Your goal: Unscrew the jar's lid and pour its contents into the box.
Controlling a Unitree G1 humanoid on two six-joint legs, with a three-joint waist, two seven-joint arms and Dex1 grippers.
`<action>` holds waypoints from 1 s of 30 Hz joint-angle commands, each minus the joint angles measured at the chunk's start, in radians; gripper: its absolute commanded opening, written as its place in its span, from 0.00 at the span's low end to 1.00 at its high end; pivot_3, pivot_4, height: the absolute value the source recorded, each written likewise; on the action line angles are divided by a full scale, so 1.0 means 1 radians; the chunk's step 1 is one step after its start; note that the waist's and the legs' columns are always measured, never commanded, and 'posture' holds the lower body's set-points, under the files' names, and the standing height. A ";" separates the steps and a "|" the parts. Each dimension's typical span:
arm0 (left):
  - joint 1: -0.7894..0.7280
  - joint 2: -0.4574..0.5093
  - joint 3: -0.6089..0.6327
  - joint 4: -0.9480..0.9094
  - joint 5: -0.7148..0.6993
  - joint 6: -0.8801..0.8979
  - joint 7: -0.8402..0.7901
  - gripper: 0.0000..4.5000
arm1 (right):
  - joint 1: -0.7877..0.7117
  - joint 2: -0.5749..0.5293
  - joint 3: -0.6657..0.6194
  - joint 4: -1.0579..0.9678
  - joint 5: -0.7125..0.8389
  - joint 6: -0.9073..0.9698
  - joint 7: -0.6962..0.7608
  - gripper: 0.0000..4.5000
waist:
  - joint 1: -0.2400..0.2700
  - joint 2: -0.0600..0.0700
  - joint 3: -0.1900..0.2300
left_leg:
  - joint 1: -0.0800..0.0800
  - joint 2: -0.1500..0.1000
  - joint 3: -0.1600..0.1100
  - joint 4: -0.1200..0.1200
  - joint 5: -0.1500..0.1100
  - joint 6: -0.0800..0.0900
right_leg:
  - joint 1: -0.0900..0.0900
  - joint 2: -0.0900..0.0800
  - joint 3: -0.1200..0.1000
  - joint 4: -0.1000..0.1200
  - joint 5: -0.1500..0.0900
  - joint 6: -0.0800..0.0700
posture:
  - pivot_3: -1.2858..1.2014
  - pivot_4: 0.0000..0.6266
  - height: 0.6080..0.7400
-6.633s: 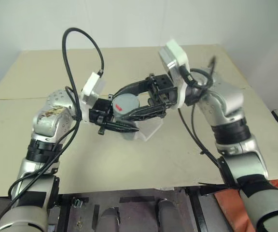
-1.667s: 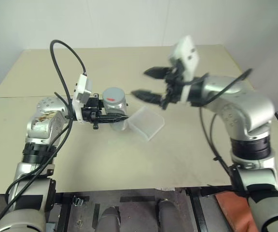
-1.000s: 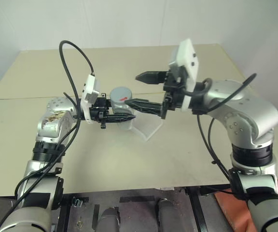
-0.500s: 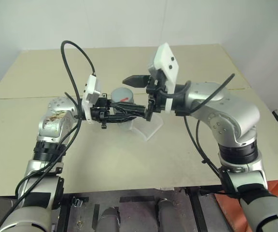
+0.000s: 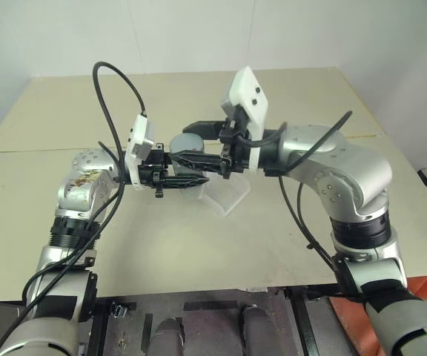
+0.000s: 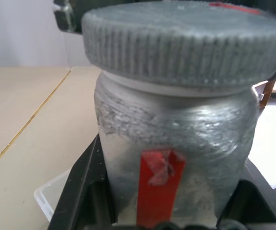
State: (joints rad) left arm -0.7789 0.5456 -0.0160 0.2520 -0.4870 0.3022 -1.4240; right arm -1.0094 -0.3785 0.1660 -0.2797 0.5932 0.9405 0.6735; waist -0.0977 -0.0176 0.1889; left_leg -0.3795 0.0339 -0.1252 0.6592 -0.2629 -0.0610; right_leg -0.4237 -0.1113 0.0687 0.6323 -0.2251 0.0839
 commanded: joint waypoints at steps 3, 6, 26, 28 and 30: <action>0.013 0.023 0.014 -0.033 -0.001 -0.015 -0.003 0.43 | -0.110 0.004 -0.174 0.054 0.100 0.082 -0.043 0.61 | 0.000 0.000 0.000 | 0.000 0.000 0.000 0.000 0.000 0.000 | 0.000 0.000 0.000 0.000 0.000 0.000 | 0.52 0.24 1.00; 0.021 0.038 0.030 -0.025 0.005 -0.020 0.015 0.43 | -0.086 -0.070 -0.193 0.068 0.020 0.029 -0.067 0.61 | 0.004 0.000 0.000 | 0.000 0.000 0.000 0.000 0.000 0.000 | 0.000 0.000 0.000 0.000 0.000 0.000 | 0.52 0.24 1.00; -0.097 -0.090 0.014 0.142 0.251 -0.232 0.454 0.43 | 0.577 -0.141 -0.195 0.020 -0.321 -0.111 -0.320 1.00 | 0.019 0.000 0.000 | -0.001 -0.001 0.001 0.001 0.000 0.000 | 0.000 0.000 0.000 -0.003 0.000 0.000 | 0.52 0.24 1.00; -0.111 -0.109 -0.009 0.176 0.311 -0.320 0.500 0.43 | 0.570 -0.165 -0.224 -0.020 -0.288 -0.074 -0.288 1.00 | 0.024 0.000 0.000 | -0.001 -0.001 0.001 0.001 0.000 0.000 | 0.000 0.000 0.000 -0.003 0.000 0.000 | 0.52 0.24 1.00; -0.124 -0.119 -0.034 0.216 0.378 -0.415 0.551 0.43 | 0.562 -0.197 -0.244 -0.057 -0.253 -0.033 -0.251 1.00 | 0.027 0.000 0.000 | -0.001 -0.001 0.001 0.001 0.000 0.000 | 0.000 0.000 0.000 -0.003 0.000 0.000 | 0.52 0.24 1.00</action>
State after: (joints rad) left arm -0.8726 0.4257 -0.0363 0.4528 -0.1593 -0.0229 -0.9199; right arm -0.4219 -0.5477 -0.0314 -0.2669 0.3029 0.8793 0.3905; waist -0.0707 -0.0177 0.1888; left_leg -0.3801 0.0331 -0.1243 0.6600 -0.2630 -0.0610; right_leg -0.4234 -0.1118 0.0691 0.6290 -0.2251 0.0840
